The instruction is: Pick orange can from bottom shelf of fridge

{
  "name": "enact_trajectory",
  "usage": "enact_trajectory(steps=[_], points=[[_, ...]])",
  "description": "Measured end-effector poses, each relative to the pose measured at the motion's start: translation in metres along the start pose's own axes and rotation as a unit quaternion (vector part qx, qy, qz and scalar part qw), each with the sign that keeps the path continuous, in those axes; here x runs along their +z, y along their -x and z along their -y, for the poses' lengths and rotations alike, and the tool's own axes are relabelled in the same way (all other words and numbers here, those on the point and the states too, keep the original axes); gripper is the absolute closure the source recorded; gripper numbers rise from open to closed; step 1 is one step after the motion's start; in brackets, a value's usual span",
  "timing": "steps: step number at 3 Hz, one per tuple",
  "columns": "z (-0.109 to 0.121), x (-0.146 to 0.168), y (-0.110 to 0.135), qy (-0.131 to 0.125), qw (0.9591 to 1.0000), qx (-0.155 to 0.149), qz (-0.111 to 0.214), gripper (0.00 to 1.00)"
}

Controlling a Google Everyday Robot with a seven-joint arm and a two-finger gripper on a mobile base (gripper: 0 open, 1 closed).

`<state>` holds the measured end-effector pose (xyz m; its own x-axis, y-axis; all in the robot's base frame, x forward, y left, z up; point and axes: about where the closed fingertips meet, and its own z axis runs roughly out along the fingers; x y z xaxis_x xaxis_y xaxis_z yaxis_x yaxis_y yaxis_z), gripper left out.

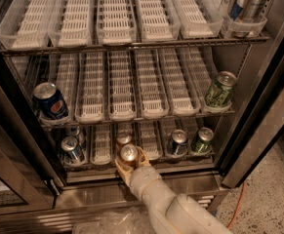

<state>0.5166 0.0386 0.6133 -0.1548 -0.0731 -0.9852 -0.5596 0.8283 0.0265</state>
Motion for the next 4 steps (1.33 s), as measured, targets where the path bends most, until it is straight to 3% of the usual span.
enact_trajectory(steps=[2, 3, 4], points=[[-0.002, -0.005, 0.000, 0.002, 0.9999, 0.006, -0.009, 1.00], [-0.010, -0.015, -0.009, 0.000, 0.9998, -0.005, -0.020, 1.00], [-0.026, -0.064, -0.055, -0.001, 0.9991, 0.014, -0.040, 1.00]])
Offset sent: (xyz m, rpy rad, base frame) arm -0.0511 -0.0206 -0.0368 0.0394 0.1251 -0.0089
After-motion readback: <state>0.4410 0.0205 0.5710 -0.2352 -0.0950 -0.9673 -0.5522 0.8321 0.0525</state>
